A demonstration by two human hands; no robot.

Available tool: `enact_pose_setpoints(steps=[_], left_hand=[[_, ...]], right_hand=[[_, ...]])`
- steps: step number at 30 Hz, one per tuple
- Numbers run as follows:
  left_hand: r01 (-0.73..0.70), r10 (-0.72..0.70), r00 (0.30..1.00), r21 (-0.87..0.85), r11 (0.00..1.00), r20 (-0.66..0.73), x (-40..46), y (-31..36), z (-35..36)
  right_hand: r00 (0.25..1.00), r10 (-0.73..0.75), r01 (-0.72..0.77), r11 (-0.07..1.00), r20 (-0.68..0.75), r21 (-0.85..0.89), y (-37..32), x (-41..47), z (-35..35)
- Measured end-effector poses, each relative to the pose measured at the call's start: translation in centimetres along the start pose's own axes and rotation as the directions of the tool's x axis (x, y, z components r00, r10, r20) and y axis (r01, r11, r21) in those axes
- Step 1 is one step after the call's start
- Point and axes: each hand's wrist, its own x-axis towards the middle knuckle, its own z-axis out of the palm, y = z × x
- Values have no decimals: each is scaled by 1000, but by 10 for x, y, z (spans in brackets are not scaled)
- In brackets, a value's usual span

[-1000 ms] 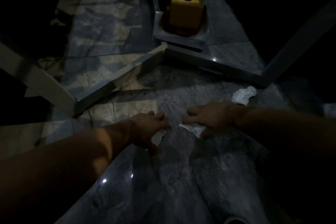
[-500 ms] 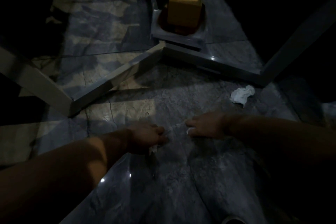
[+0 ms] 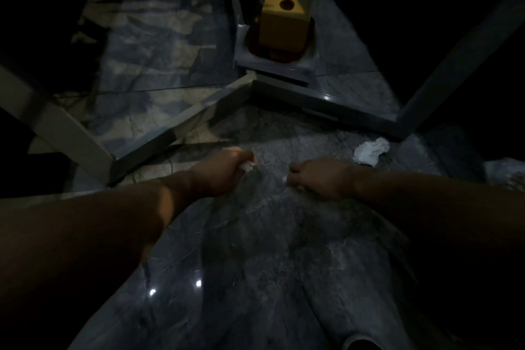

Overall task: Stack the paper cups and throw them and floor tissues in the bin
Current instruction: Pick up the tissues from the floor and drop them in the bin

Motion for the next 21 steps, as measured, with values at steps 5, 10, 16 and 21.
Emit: enact_pose_setpoints(steps=[5, 10, 16, 21], left_hand=[[372, -355, 924, -540, 755, 141, 15, 16, -8], [535, -450, 831, -690, 487, 327, 22, 14, -36], [458, -565, 770, -874, 163, 298, 26, 5, -68], [537, -555, 750, -820, 196, 359, 28, 18, -54]], right_hand=[[990, 139, -134, 980, -29, 149, 7, -1, -11], [986, 166, -158, 968, -24, 196, 7, -5, -12], [983, 180, -168, 952, -24, 256, 2, -7, -16], [953, 232, -157, 929, -194, 337, 0, -3, -38]])
